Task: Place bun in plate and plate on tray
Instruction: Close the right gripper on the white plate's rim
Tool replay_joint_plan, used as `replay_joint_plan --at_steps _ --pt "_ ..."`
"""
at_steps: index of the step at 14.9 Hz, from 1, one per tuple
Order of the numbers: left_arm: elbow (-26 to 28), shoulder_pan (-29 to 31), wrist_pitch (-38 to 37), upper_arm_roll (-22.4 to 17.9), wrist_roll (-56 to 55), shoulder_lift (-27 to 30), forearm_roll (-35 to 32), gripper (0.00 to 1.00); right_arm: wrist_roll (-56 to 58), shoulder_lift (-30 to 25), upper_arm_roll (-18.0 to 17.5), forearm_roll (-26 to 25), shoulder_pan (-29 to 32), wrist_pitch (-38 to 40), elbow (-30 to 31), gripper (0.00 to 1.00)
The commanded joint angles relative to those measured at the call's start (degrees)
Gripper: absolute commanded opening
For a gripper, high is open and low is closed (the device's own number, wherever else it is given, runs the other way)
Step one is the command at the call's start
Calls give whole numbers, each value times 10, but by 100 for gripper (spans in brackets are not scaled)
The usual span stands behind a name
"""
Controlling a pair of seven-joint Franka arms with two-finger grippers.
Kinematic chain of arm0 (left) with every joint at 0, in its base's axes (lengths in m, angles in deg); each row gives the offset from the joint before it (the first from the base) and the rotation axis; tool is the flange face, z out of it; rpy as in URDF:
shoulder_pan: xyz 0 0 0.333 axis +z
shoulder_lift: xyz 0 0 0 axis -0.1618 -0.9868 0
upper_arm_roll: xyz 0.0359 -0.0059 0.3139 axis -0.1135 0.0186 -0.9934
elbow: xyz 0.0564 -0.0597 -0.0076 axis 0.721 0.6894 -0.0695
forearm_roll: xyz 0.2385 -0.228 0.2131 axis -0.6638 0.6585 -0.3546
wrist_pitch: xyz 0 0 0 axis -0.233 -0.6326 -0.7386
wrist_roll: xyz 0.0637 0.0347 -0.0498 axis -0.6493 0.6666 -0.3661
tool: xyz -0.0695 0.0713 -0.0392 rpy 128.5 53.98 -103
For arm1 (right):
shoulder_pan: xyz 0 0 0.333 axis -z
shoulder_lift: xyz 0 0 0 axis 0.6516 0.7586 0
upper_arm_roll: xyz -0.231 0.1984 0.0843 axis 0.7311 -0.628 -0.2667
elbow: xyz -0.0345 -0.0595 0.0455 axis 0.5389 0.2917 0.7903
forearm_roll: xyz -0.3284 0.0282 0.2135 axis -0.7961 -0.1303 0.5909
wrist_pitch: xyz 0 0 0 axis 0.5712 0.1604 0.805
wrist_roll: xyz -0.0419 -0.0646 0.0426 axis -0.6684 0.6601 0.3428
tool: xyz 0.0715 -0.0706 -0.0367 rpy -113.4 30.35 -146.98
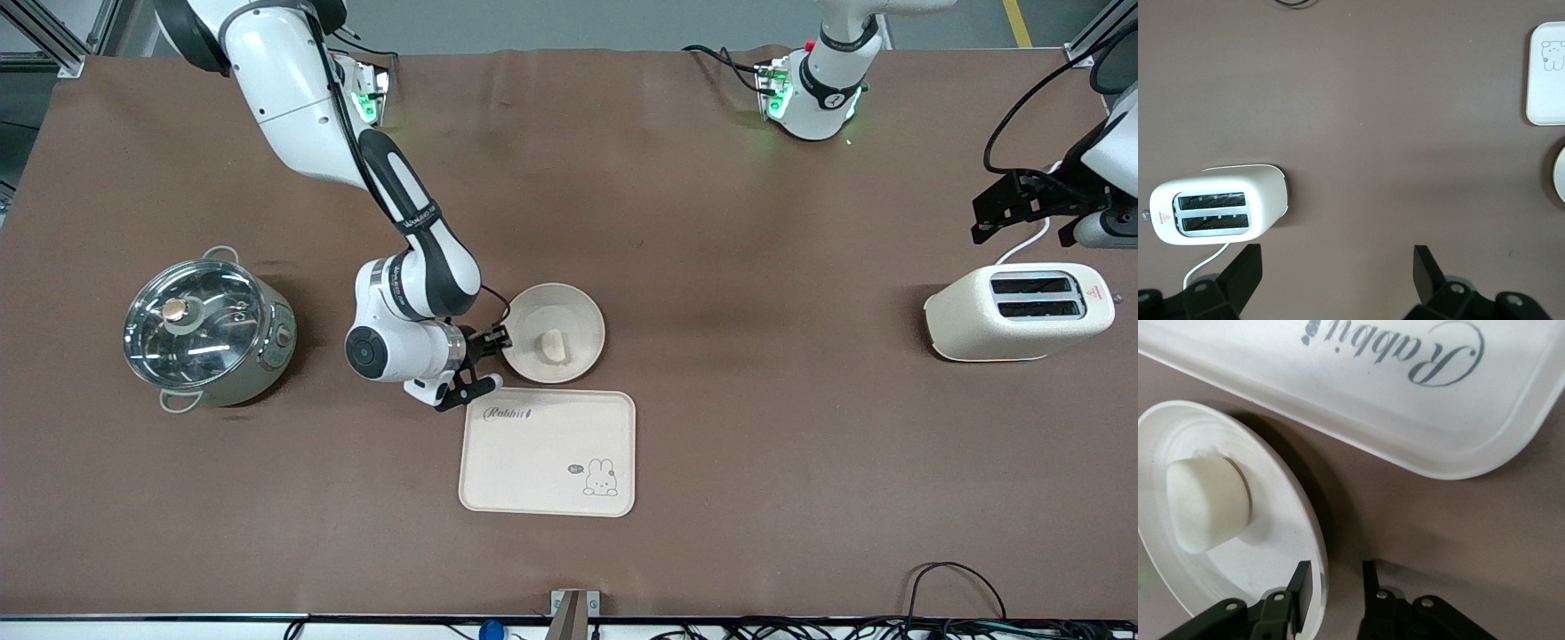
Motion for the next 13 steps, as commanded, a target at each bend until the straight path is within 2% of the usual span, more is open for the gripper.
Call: replay_joint_plan --at_steps 1,3,8,10,13 --pt "-18 -1 -14 -3 6 -5 7 100 11 -1 0 18 -2 -3 5 27" --pt "-18 -1 -14 -3 1 -5 6 100 10 -1 0 19 -2 -2 5 16" --pt "-19 -2 -14 -2 -2 -6 5 100 9 -1 -1 46 -2 2 5 12" --pt "-19 -2 -14 -2 -2 -6 6 100 8 -1 -2 47 -2 1 5 4" --pt "-19 -2 -14 -2 -2 -6 5 100 7 -1 -2 47 -2 3 5 1"
